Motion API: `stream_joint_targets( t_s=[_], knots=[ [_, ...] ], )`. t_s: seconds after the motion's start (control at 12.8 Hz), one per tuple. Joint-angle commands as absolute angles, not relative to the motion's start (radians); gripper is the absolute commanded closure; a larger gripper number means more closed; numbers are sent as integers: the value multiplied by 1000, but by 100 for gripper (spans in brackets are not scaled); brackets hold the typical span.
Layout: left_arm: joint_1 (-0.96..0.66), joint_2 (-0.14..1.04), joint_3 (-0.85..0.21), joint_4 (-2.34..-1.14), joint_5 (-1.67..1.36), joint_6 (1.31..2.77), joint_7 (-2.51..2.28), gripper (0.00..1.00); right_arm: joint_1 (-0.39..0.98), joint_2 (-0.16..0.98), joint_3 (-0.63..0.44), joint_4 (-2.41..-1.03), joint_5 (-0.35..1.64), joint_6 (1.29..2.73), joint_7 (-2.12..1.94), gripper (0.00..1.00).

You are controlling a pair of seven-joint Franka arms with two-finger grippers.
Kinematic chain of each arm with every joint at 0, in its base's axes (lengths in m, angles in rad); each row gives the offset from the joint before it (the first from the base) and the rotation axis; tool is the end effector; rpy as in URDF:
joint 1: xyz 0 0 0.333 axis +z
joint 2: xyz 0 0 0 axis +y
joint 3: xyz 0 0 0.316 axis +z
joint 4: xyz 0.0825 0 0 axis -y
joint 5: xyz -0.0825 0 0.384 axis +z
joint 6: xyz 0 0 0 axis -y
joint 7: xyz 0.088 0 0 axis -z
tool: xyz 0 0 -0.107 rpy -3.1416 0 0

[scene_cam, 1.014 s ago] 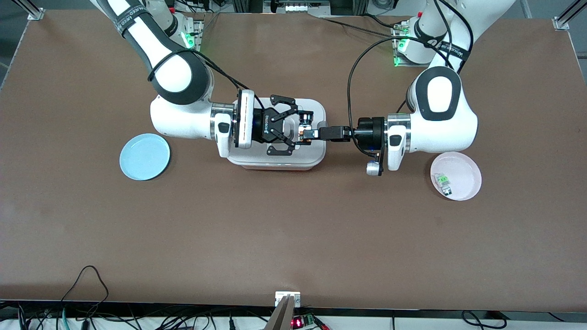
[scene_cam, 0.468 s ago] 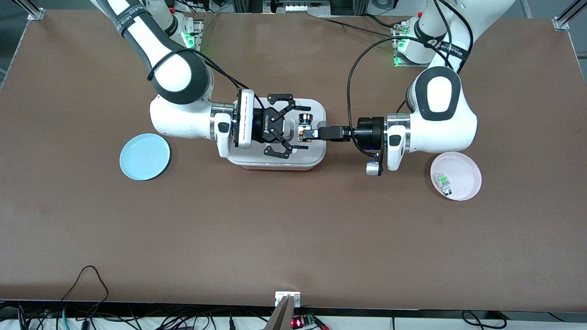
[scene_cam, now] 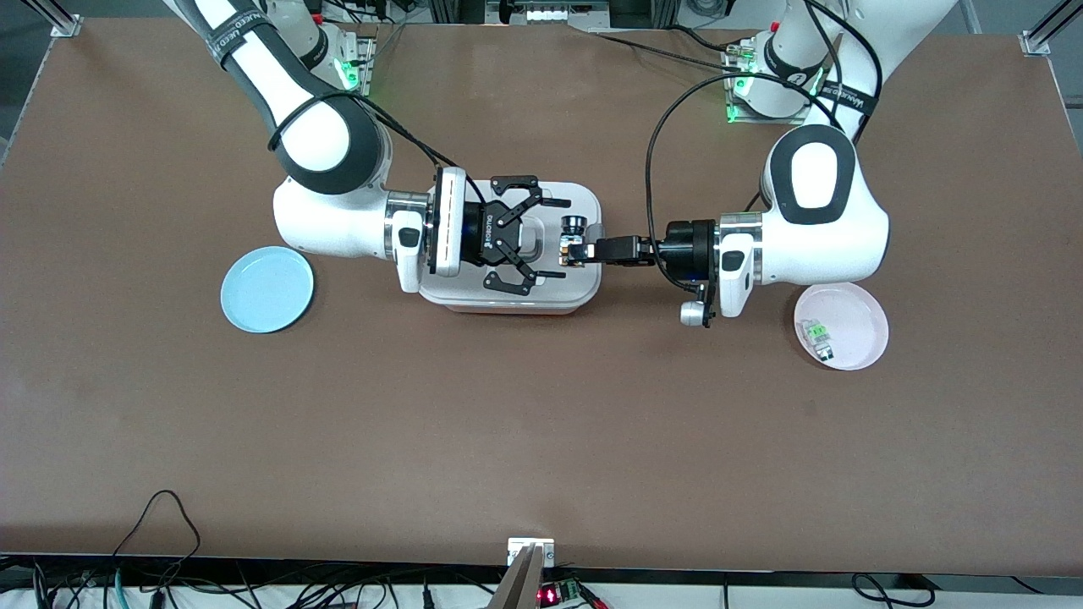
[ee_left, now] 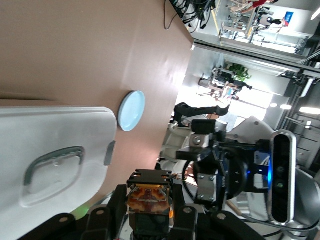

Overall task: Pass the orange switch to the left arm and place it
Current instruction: 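Close the left gripper on the switch held by the right gripper, then open the right gripper while the left gripper pulls the switch away, then lower the switch onto the pink plate while the right gripper retracts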

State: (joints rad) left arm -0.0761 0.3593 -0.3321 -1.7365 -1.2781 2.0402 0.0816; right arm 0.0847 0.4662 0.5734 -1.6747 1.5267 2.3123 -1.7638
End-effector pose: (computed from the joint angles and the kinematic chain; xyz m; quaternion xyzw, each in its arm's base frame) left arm 0.5965 -0.2913 0.4188 0.8146 0.0912 -0.1181 0.5605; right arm 0.5706 0.3966 0.4142 -0.6221 -0.4417 -0.3823 0.5213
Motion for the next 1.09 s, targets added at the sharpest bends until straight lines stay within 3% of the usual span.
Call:
stream_joint_targets(
  t_s=[0.0, 0.23, 0.62, 1.01],
  knots=[
    [-52, 342, -330, -1740, -1143, 2002, 95, 97, 40, 462, 581, -1674, 1471, 2312, -1766, 0],
    [-2, 348, -328, -1701, -923, 1875, 170, 97, 8, 451, 574, -1700, 1430, 2276, -1766, 0],
    [52, 368, -327, -1670, -577, 1818, 351, 98, -41, 423, 571, -1735, 1384, 2273, -1724, 0],
    [104, 368, -327, -1674, -252, 1736, 631, 100, -72, 377, 568, -1747, 1258, 2276, -1423, 0]
  ],
)
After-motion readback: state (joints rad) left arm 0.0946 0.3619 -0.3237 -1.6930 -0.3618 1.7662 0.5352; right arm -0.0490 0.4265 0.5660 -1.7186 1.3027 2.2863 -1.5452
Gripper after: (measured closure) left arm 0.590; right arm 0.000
